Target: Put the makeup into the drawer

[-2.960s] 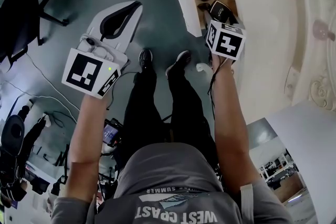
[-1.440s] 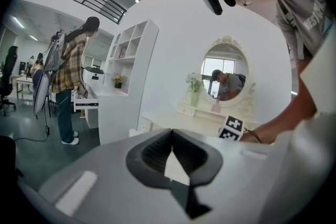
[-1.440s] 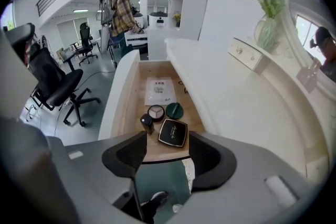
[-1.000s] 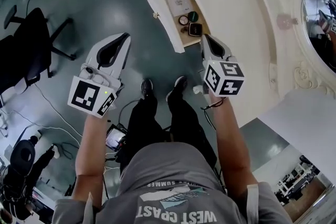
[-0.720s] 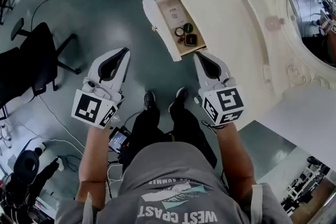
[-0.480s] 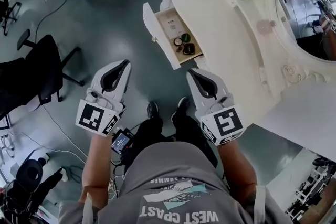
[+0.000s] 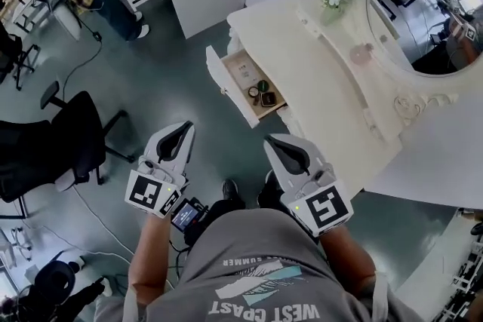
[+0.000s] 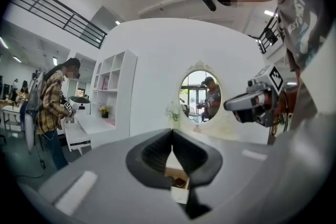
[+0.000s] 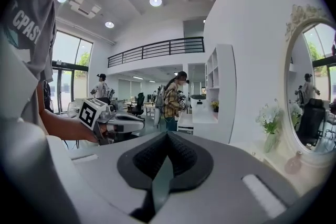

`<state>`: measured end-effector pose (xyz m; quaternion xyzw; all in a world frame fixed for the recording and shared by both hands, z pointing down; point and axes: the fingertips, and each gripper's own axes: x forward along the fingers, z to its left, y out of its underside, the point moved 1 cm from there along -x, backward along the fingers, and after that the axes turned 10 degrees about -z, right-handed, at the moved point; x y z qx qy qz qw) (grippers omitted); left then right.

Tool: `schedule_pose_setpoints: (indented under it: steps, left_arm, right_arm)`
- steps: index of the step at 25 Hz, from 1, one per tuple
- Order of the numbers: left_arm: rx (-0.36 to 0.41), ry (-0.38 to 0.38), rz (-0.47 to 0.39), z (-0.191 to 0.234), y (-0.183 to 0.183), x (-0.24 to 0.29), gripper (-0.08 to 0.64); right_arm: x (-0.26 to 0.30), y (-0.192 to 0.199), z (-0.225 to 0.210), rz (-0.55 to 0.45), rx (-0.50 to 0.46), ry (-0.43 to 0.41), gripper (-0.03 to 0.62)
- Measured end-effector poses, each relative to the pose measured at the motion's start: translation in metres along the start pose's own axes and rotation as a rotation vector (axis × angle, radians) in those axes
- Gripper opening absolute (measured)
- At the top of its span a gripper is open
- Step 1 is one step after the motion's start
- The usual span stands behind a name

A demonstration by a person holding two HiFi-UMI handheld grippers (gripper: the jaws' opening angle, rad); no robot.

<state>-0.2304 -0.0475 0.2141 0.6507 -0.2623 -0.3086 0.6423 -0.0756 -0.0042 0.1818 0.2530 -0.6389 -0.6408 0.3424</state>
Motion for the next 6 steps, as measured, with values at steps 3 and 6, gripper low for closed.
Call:
schedule_pose_setpoints:
  steps: [3,6]
  left_arm:
    - [-0.004,0.01,0.001,-0.012,-0.006,-0.008,0.002]
    - [-0.006,0.015,0.0,-0.025,-0.014,-0.017,0.002]
  right_arm:
    - [-0.02,-0.01,0.005,-0.002,-0.003,0.017,0.0]
    - [-0.039,-0.019,0.008,-0.004,0.001,0.037,0.0]
